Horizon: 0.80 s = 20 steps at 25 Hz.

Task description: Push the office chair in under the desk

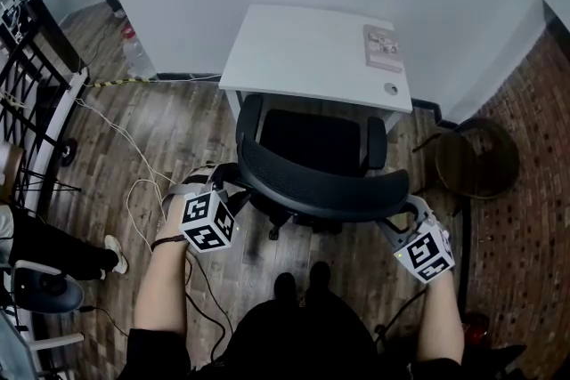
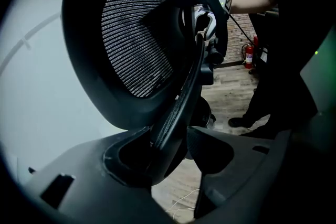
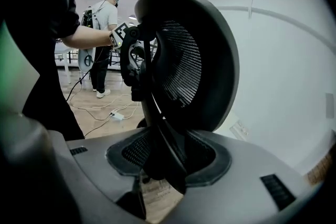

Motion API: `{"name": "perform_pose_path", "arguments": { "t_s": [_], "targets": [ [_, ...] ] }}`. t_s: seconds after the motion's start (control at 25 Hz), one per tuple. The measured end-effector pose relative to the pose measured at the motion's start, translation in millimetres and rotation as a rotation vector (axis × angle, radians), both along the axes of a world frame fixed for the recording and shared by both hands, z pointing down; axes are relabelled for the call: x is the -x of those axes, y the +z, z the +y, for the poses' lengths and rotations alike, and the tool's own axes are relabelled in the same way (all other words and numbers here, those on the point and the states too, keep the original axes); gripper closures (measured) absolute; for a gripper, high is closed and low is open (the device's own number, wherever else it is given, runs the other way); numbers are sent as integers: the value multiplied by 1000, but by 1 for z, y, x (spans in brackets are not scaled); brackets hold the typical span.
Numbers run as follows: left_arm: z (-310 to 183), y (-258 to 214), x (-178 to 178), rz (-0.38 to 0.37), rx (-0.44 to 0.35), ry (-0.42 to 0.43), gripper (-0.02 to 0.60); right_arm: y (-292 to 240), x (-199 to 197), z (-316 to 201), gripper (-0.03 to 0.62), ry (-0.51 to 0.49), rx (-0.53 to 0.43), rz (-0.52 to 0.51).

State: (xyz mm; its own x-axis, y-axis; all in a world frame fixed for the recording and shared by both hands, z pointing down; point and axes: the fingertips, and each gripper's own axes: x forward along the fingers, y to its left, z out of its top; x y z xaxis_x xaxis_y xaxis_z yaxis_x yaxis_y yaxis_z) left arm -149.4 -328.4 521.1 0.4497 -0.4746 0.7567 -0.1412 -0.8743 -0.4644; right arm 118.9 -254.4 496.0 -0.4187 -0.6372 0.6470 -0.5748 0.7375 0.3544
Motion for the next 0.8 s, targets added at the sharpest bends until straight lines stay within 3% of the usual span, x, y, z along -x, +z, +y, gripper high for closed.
{"name": "perform_pose_path", "arguments": {
  "t_s": [0.44,0.64,0.8],
  "targets": [
    [-40,1,0,-10,-11,-54,367,-1,0,-43,453,-38,-8,43],
    [-70,2,6,-27,-39,-86,365,-2,6,-68,448,-20,-38,-9],
    [-94,7,24,-94,-107,-133,351,-1,29,-74,444,-70,-14,-57]
  ]
}}
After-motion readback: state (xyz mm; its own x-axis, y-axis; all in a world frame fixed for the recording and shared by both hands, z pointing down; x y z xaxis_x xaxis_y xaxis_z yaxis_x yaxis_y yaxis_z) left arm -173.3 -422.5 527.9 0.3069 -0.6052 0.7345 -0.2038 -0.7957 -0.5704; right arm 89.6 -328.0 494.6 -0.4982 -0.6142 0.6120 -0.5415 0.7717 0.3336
